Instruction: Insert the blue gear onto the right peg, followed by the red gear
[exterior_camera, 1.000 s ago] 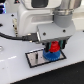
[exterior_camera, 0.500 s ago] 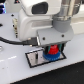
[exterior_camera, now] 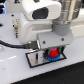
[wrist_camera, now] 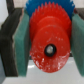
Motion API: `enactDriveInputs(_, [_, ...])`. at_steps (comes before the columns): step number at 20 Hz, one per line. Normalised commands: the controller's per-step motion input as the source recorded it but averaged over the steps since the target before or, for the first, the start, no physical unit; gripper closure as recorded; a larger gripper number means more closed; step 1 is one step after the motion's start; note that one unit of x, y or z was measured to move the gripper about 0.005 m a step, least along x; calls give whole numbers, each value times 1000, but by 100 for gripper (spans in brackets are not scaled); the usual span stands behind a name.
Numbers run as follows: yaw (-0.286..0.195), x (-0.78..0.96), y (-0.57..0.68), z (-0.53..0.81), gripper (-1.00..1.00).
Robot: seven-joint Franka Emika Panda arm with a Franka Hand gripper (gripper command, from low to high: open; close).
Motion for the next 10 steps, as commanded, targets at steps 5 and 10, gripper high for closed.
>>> enactDriveInputs(5, [0,61,95,216,-100])
enactDriveInputs(10, [0,18,106,491,-100])
